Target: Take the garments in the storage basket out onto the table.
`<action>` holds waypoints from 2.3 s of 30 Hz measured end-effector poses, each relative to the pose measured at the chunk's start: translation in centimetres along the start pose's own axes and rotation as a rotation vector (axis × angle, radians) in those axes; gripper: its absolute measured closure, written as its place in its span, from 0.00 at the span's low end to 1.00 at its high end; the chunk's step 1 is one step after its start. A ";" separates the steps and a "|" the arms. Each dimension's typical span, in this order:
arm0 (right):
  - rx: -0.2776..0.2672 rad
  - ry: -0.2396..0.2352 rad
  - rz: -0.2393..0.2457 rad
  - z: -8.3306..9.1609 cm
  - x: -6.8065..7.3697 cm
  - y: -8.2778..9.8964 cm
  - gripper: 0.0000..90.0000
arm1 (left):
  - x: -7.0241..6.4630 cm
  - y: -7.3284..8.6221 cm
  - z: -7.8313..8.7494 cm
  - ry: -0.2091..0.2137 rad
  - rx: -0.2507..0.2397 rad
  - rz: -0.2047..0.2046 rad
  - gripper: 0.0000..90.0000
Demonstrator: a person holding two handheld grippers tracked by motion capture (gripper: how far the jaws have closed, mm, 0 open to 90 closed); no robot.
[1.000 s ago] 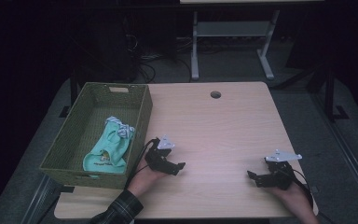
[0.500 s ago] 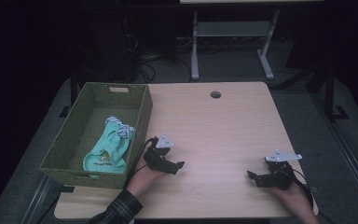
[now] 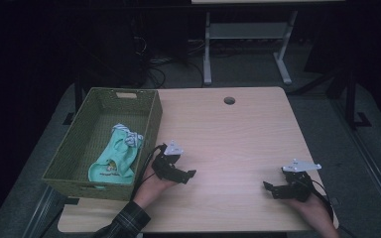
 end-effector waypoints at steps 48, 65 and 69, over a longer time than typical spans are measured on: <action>0.000 0.000 0.003 0.0 0.0 0.0 0.10 | 0.0 -2.3 2.2 0.022 0.013 0.027 0.15; 0.000 0.000 0.002 0.0 0.0 0.0 0.10 | 0.2 -3.7 3.1 0.055 0.000 0.023 0.15; 0.000 0.000 0.002 0.0 0.0 0.0 0.10 | 0.2 -4.2 3.4 0.063 -0.004 0.016 0.15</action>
Point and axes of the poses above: each handheld gripper's, and its own axes: z roughly backward along the jaws, y roughly out of its underside, x roughly to its left, the point moved 5 cm from there along -z, roughly forward along the jaws, and after that the axes turned 1 degree about x, right-handed, at the moved point
